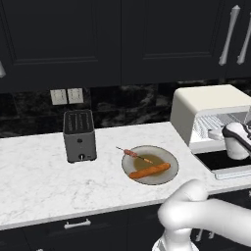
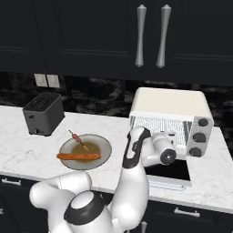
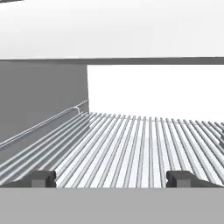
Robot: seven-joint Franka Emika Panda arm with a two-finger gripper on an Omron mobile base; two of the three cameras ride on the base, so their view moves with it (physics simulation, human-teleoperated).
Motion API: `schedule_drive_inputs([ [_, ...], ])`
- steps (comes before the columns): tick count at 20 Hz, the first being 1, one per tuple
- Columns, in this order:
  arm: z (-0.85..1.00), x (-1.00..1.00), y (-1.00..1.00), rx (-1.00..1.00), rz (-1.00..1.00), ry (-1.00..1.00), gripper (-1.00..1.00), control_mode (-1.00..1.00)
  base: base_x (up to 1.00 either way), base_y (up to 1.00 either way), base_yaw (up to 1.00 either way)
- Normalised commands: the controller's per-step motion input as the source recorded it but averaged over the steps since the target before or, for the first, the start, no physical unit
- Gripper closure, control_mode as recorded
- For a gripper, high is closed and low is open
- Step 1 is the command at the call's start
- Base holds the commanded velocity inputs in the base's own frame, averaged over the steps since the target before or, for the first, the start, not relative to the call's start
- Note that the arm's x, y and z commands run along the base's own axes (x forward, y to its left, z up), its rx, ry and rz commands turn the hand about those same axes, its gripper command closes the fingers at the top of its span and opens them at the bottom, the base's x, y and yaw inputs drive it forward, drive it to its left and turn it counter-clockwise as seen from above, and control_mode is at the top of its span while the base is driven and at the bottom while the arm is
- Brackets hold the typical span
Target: Pick up the kebab skewer and baguette bread, and place them inside the toaster oven. Close the toaster oven door and start by setting the timer.
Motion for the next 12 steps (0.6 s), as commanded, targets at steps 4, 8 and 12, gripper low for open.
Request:
schedule_drive_inputs([
  [4,-0.56,-1.00,-0.29,-0.05,0.00,0.15,-1.00,-1.00,0.00,0.00,0.00],
  [8,-0.44,-1.00,-0.32,-0.09,0.00,0.26,-1.00,-1.00,0.00,0.00,0.00],
  [12,-0.39,-0.96,-0.39,-0.12,0.00,0.30,-1.00,-1.00,0.00,0.00,0.00],
])
